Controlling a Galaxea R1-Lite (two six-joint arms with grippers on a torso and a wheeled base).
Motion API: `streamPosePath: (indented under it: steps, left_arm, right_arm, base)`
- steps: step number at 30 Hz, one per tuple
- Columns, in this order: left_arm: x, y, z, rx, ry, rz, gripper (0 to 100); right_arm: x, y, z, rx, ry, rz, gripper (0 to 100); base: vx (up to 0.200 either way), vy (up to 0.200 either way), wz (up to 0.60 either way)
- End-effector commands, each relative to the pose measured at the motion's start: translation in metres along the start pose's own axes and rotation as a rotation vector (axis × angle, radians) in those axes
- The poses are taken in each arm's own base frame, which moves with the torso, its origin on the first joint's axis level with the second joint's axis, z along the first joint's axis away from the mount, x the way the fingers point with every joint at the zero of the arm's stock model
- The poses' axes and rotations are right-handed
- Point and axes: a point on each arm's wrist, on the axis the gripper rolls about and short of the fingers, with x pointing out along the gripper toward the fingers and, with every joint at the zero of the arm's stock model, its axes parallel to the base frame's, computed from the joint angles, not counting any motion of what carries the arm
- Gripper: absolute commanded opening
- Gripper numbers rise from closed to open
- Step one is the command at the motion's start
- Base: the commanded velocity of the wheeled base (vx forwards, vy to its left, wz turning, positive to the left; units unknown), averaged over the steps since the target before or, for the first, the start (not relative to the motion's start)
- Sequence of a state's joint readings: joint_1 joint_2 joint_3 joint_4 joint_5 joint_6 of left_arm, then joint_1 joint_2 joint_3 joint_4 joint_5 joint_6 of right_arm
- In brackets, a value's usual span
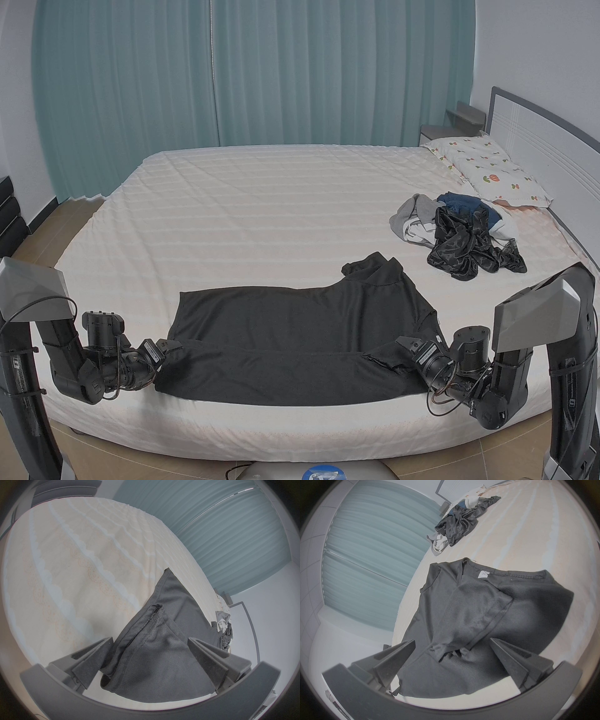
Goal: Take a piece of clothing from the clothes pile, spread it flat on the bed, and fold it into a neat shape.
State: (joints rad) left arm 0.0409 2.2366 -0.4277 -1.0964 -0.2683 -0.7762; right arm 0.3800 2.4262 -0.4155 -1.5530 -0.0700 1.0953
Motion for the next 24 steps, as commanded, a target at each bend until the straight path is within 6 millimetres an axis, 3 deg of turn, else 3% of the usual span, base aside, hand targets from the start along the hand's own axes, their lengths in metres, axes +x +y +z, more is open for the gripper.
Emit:
streamPosePath:
  steps: [1,9,19,24]
  left_arm:
    - [0.000,0.000,0.000,-0.001,0.000,0.001,100]
    - [0.000,0.000,0.000,-0.001,0.000,0.001,100]
    - [0.001,0.001,0.000,-0.001,0.001,0.002,100]
    - [0.000,0.001,0.000,-0.001,0.000,0.003,100]
  right_arm:
    - [0.003,-0.002,-0.002,-0.005,0.001,0.000,0]
    - [-0.003,0.001,0.000,-0.020,-0.008,-0.003,0]
    - [-0.024,0.019,0.009,-0.087,-0.024,0.040,0]
    - [-0.040,0.014,0.005,-0.106,0.006,0.008,0]
  base:
    - [0.000,0.000,0.00]
    - [0.000,0.000,0.00]
    - [0.000,0.000,0.00]
    - [0.000,0.000,0.00]
